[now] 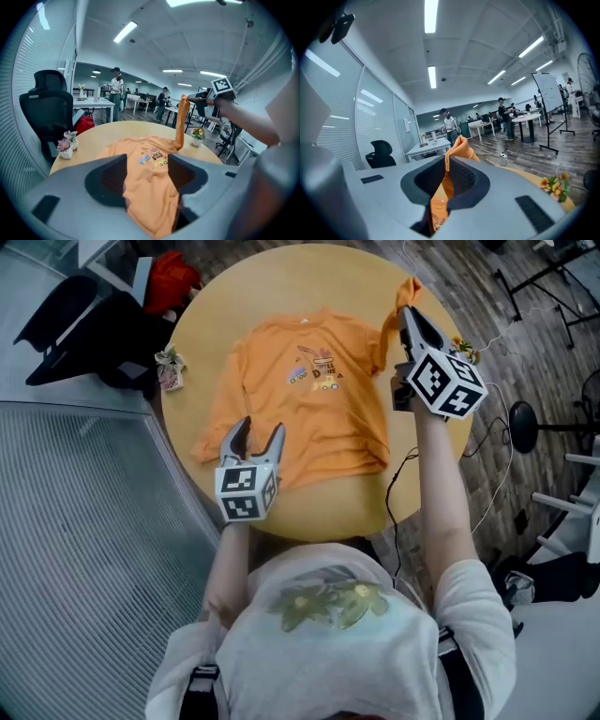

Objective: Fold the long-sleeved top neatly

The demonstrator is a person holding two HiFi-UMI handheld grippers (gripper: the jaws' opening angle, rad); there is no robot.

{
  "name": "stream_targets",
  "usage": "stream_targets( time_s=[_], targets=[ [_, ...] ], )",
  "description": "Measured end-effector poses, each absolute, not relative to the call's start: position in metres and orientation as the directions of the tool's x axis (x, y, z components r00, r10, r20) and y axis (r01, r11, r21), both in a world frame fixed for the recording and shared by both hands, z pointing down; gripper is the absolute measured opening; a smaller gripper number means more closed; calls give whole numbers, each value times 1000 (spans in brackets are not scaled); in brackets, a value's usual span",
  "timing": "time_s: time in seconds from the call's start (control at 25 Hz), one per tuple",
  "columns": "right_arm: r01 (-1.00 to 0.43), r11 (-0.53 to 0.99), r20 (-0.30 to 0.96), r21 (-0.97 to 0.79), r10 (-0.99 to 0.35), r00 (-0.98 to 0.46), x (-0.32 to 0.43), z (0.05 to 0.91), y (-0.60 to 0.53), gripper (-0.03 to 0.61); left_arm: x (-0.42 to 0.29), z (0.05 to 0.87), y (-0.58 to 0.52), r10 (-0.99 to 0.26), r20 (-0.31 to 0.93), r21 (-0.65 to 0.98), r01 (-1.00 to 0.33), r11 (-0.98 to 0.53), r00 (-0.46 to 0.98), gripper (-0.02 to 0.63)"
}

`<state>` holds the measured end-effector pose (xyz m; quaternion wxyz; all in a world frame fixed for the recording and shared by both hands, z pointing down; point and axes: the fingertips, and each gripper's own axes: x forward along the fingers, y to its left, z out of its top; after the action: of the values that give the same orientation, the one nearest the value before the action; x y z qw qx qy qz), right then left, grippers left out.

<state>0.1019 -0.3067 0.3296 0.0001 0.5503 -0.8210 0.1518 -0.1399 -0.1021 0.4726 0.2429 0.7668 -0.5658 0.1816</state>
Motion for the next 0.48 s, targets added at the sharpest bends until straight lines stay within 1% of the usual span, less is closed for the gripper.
stream_targets(
  time_s=[0.12,0.24,0.36,0.48],
  targets=[
    [-879,432,185,-202,-864,-468,44,334,-313,40,-163,477,-97,-784,558,173,-962,-211,272,265],
    [-842,513,238,-167,-808,-539,-15,355,-314,40,-187,483,-93,-786,565,178,-967,-181,252,265],
    [-802,578,328,-151,-736,-592,-76,399,-308,40,-212,492,-87,-785,575,186,-972,-146,228,265],
    [-775,615,441,-142,-662,-606,-127,461,-297,40,-236,501,-80,-783,587,190,-975,-115,207,265]
  ],
)
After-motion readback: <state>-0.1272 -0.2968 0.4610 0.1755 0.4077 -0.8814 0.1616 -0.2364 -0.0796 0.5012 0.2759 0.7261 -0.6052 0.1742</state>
